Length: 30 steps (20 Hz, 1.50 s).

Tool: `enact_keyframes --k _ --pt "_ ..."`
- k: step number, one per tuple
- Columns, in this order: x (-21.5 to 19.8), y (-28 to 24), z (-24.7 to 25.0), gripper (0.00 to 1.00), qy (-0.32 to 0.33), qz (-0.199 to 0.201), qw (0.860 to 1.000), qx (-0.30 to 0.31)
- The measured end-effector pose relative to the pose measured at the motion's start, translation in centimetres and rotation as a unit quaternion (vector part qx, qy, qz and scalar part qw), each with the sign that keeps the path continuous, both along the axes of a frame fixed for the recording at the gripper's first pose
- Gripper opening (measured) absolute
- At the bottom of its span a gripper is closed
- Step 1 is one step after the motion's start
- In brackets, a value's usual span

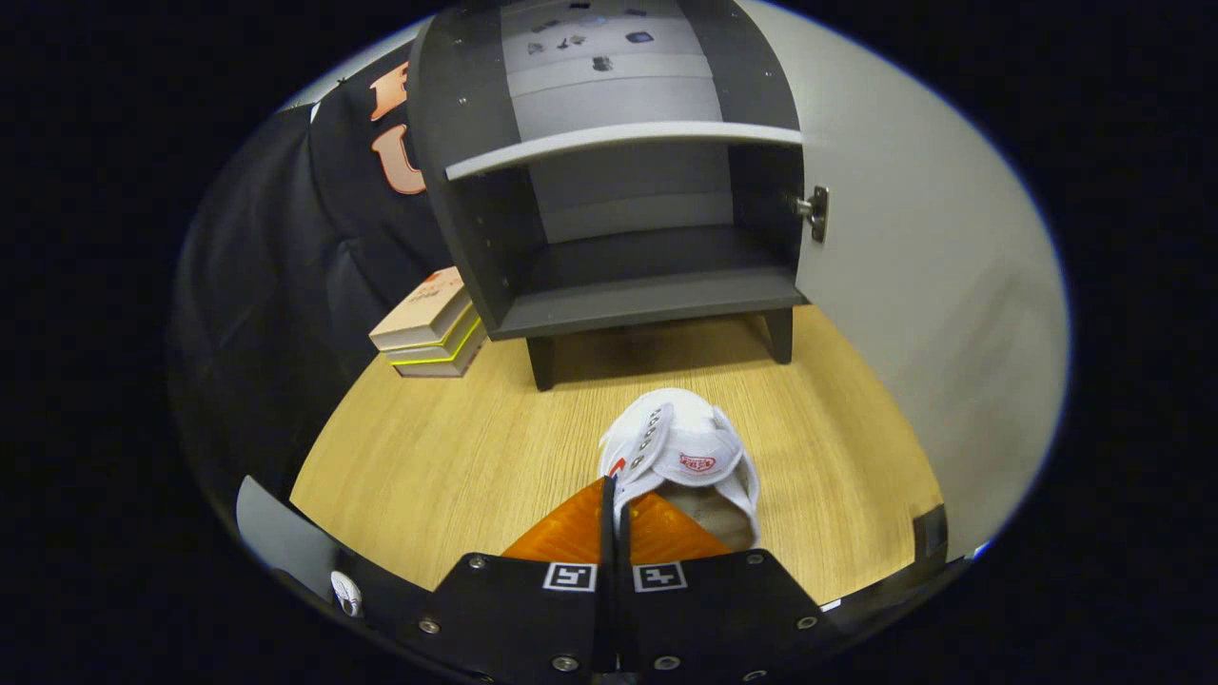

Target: Open the shoe cabinet door, grab the shoes and put them into the shoe cabinet, then close the shoe cabinet door.

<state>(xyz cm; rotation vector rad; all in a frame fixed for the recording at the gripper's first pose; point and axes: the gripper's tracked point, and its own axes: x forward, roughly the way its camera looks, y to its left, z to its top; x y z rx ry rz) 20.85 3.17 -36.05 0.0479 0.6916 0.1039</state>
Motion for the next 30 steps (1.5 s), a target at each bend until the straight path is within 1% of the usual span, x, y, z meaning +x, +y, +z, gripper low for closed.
enact_keyframes --k 4,8,10,13,18,22,26,30 --pt "0.8 0.9 7.9 0.00 -0.061 0.014 0.998 0.017" --pt "2.0 1.2 14.7 0.00 -0.115 0.036 0.993 0.004" --pt "3.0 1.2 17.6 0.00 -0.138 0.043 0.989 0.002" --pt "5.8 1.0 20.8 0.00 -0.166 0.048 0.985 -0.004" --pt "11.5 1.4 23.8 0.00 -0.189 0.067 0.979 -0.026" --pt "16.8 1.8 26.5 0.00 -0.198 0.073 0.977 -0.020" --pt "23.1 2.5 26.6 0.00 -0.197 0.077 0.977 -0.030" --pt "29.2 2.1 25.6 0.00 -0.181 0.062 0.981 -0.039"
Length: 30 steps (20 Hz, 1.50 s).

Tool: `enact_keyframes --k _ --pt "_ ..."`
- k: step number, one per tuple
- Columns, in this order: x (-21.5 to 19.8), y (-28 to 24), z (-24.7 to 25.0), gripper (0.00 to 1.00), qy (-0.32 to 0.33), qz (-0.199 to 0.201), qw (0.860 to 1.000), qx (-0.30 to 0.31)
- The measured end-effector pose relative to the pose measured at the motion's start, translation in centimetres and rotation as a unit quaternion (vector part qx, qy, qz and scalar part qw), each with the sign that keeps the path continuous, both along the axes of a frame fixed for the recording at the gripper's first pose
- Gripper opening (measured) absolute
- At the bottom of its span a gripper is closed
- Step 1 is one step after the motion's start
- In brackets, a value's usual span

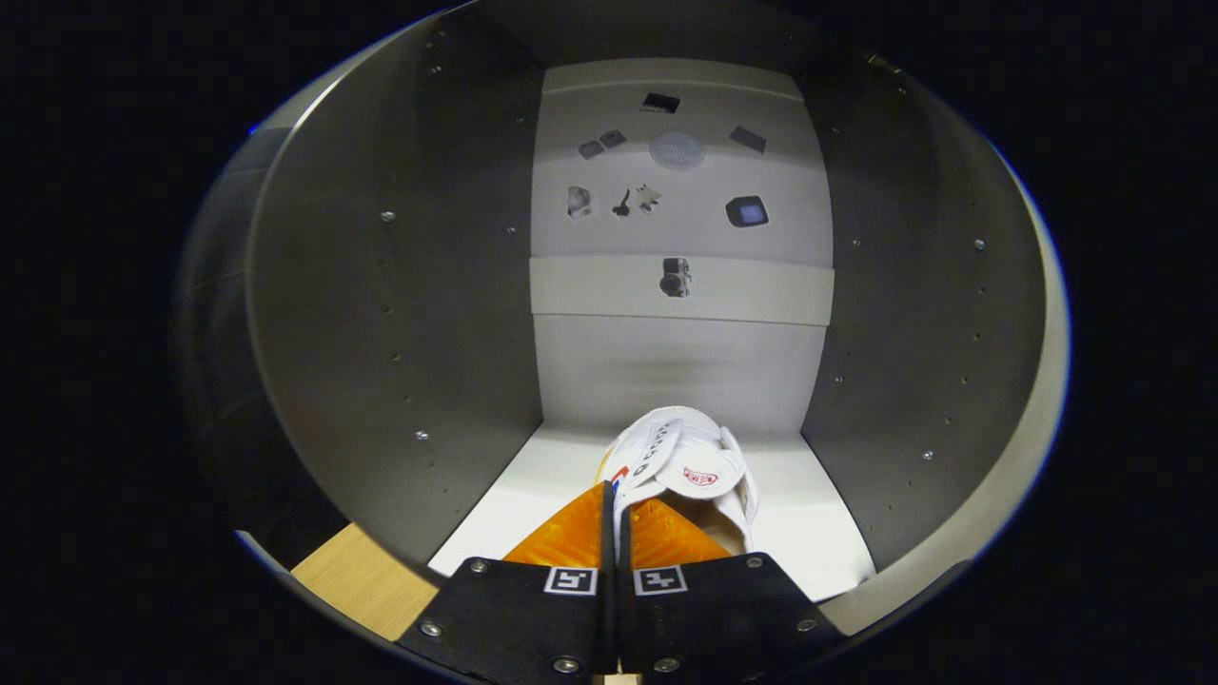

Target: Open the shoe cabinet door, grab the shoes and put them into the shoe cabinet, then close the shoe cabinet door.

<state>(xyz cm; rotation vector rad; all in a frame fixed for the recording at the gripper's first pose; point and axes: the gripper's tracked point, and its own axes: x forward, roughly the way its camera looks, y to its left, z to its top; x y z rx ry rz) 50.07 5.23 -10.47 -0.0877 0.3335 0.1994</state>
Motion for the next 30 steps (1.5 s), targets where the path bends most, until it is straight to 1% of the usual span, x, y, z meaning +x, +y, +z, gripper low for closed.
enact_keyframes --k 4,7,9,11,12,13,15,16,18,21,26,30 --pt "3.9 -0.9 -2.1 0.00 0.019 -0.020 1.000 -0.010" --pt "4.6 -0.8 -4.0 0.00 0.037 -0.020 0.999 -0.008" --pt "4.8 -0.9 -4.1 0.00 0.029 -0.021 0.999 -0.018" --pt "4.6 -1.0 -4.2 0.04 0.030 -0.022 0.999 -0.028" --pt "4.6 -1.0 -4.4 0.08 0.035 -0.022 0.999 -0.025" --pt "4.3 -1.1 -4.3 0.09 0.040 -0.022 0.999 -0.018" --pt "3.9 -1.0 -3.7 0.16 0.036 -0.021 0.999 -0.013" --pt "3.5 -1.0 -3.3 0.22 0.030 -0.023 0.999 -0.014" --pt "2.4 -0.9 -3.1 0.27 0.027 -0.021 0.999 -0.012" --pt "0.4 -0.9 -1.2 0.29 0.001 -0.022 1.000 0.004" --pt "-5.2 -0.6 2.0 0.38 -0.035 -0.015 0.999 0.004" --pt "-10.0 -1.0 4.4 0.41 -0.052 -0.018 0.998 0.006"
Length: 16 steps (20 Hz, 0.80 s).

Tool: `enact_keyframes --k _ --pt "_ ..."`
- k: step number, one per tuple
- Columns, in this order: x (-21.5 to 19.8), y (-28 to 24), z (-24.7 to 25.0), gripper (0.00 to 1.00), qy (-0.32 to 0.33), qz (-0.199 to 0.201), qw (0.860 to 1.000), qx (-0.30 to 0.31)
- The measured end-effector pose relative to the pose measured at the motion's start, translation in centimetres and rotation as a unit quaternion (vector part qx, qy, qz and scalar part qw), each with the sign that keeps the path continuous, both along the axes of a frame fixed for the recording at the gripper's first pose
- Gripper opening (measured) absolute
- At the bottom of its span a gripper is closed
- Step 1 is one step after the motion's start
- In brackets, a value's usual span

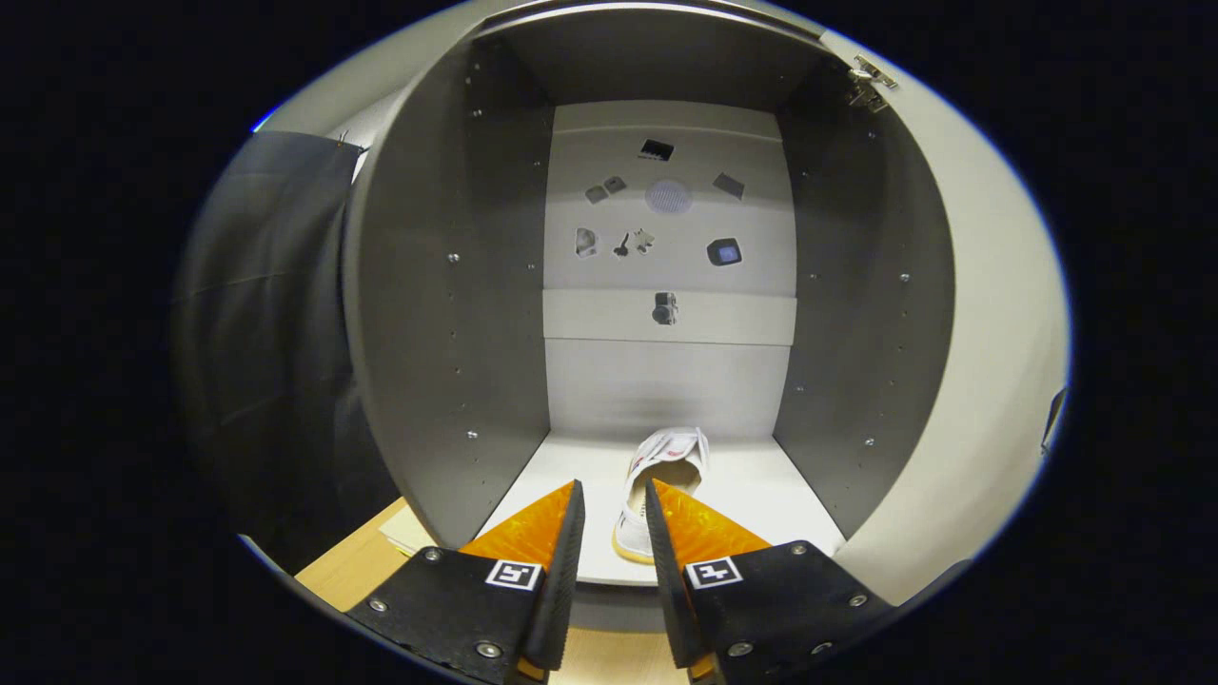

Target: Open the shoe cabinet door, grab the shoes and put them into the shoe cabinet, then close the shoe cabinet door.

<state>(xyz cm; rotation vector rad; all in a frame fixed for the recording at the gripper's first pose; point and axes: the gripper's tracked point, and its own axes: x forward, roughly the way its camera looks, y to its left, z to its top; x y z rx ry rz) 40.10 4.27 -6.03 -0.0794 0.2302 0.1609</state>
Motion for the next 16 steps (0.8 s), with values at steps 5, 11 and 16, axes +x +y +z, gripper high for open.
enact_keyframes --k 5,11,16 --pt "-5.6 -1.1 2.8 0.43 -0.021 -0.014 1.000 0.003" --pt "-14.7 -1.9 6.3 0.48 -0.048 -0.015 0.999 0.003" --pt "-23.5 -3.5 8.1 0.55 -0.066 -0.020 0.998 0.001"
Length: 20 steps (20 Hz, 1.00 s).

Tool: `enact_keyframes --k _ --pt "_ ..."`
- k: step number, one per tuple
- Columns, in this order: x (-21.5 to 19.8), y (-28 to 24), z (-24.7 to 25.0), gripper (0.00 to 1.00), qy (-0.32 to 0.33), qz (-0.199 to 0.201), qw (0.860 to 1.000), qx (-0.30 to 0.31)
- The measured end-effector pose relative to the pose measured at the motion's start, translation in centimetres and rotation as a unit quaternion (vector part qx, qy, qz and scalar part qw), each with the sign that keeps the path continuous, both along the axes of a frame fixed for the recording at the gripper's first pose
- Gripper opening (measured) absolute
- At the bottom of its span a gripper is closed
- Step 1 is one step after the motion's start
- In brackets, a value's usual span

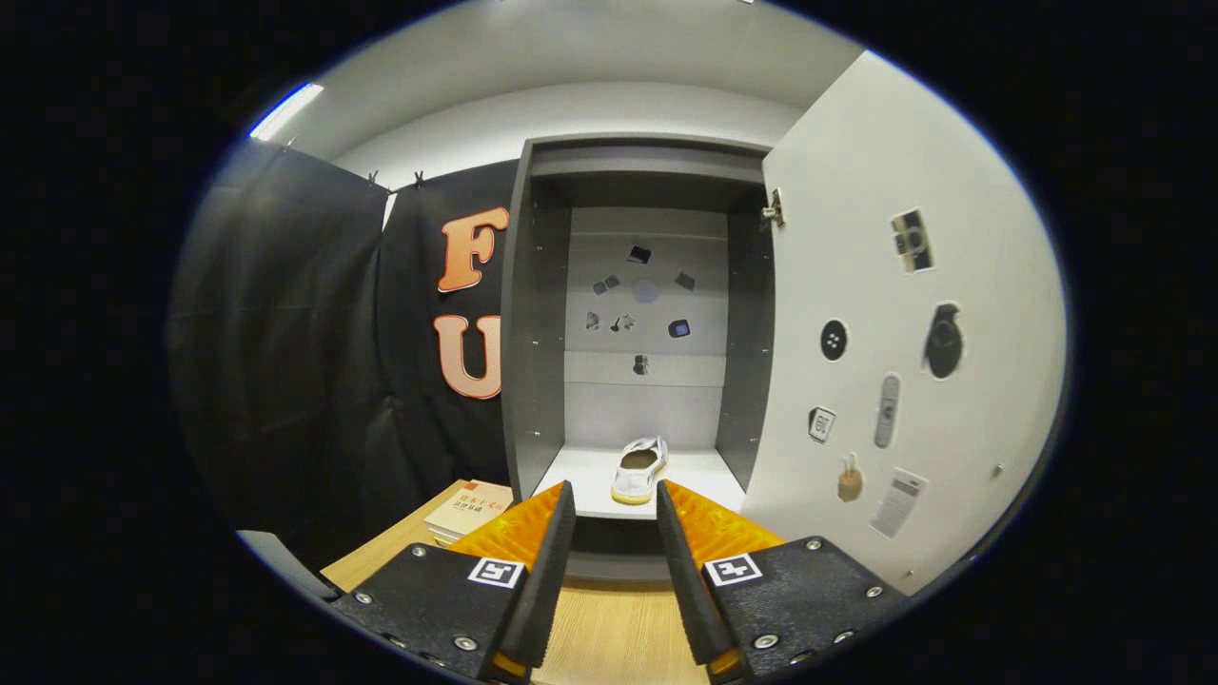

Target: Open the shoe cabinet door, grab the shoes and put them into the shoe cabinet, then close the shoe cabinet door.

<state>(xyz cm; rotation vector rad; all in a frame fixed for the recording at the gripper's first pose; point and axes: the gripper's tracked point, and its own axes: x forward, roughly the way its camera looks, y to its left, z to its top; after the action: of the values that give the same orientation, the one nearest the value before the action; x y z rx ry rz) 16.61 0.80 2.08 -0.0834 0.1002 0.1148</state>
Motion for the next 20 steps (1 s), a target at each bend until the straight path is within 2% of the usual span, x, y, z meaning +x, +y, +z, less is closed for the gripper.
enact_keyframes --k 6,12,16,20 --pt "-7.9 -6.0 1.0 0.69 -0.011 -0.049 0.999 0.010" --pt "-13.3 -13.9 1.9 0.75 -0.026 -0.118 0.992 0.022" --pt "-14.3 -18.7 1.4 0.77 -0.020 -0.153 0.988 0.023" --pt "-13.4 -22.8 0.5 0.78 -0.015 -0.184 0.983 0.018"
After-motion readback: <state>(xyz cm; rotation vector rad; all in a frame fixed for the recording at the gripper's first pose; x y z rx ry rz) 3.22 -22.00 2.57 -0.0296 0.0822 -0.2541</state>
